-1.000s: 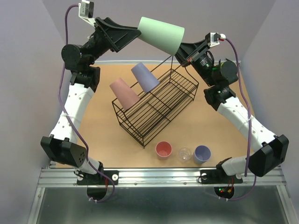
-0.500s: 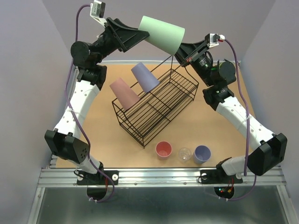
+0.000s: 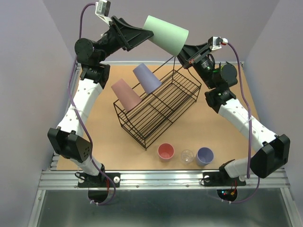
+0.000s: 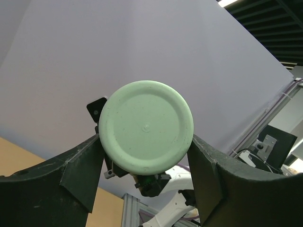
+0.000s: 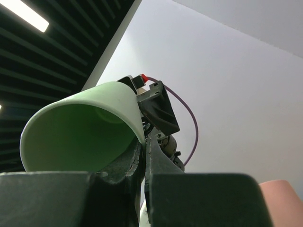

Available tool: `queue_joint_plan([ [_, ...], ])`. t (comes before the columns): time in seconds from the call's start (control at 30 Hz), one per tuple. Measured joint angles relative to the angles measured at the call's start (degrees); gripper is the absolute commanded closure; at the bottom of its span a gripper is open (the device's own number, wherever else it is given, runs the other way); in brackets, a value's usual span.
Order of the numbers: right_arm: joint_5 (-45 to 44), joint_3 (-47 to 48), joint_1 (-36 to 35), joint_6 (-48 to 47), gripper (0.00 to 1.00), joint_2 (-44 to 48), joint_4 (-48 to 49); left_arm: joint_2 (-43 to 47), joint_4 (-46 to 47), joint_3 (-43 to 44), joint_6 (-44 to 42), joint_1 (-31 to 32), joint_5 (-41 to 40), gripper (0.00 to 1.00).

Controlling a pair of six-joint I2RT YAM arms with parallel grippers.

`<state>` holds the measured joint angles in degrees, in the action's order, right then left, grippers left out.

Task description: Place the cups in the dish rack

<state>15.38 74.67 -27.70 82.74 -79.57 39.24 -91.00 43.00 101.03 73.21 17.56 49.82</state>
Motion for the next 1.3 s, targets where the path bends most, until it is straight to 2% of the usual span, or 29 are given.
queue_joint_plan([
  [0.2, 0.02, -0.15, 0.00, 0.00, 1.00, 0.00, 0.33, 0.00, -0.04, 0.13, -0.35, 0.00, 0.39, 0.23],
  [0.3, 0.02, -0.15, 0.00, 0.00, 1.00, 0.00, 0.31, 0.00, -0.11, 0.13, -0.48, 0.00, 0.46, 0.18],
  [0.33, 0.02, -0.17, 0.00, 0.00, 1.00, 0.00, 0.28, 0.00, -0.13, 0.13, -0.57, 0.00, 0.52, 0.13],
  [0.5, 0.04, -0.87, 0.00, -0.02, 1.00, 0.00, 0.07, 0.00, -0.28, 0.20, -1.18, 0.00, 0.68, 0.06],
  [0.6, 0.07, -1.46, -0.02, 0.00, 1.00, 0.00, 0.02, 0.00, -0.39, 0.20, -1.29, 0.00, 0.76, 0.07],
  [0.7, 0.07, -1.60, -0.02, 0.02, 1.00, 0.00, 0.04, 0.00, -0.59, 0.20, -1.44, 0.00, 0.79, 0.17],
  [0.77, 0.04, -1.60, -0.02, 0.07, 1.00, 0.00, 0.17, 0.00, -0.72, 0.20, -1.79, 0.00, 0.76, 0.19],
  [0.87, -0.04, -1.60, -0.02, 0.11, 1.00, 0.02, 0.22, 0.00, -0.83, 0.20, -2.01, -0.02, 0.79, 0.11],
  [0.97, -0.26, -1.60, -0.02, 0.20, 1.00, 0.02, 0.17, 0.04, -0.85, 0.20, -2.27, 0.00, 0.85, 0.09],
  [1.03, -0.33, -1.60, -0.02, 0.24, 1.00, 0.02, 0.17, 0.15, -0.85, 0.20, -2.45, 0.00, 0.90, 0.03],
  [1.3, -0.31, -1.60, -0.11, 0.81, 1.00, 0.02, 0.26, 1.22, -1.70, 0.17, -3.17, -0.02, 1.29, 0.02],
])
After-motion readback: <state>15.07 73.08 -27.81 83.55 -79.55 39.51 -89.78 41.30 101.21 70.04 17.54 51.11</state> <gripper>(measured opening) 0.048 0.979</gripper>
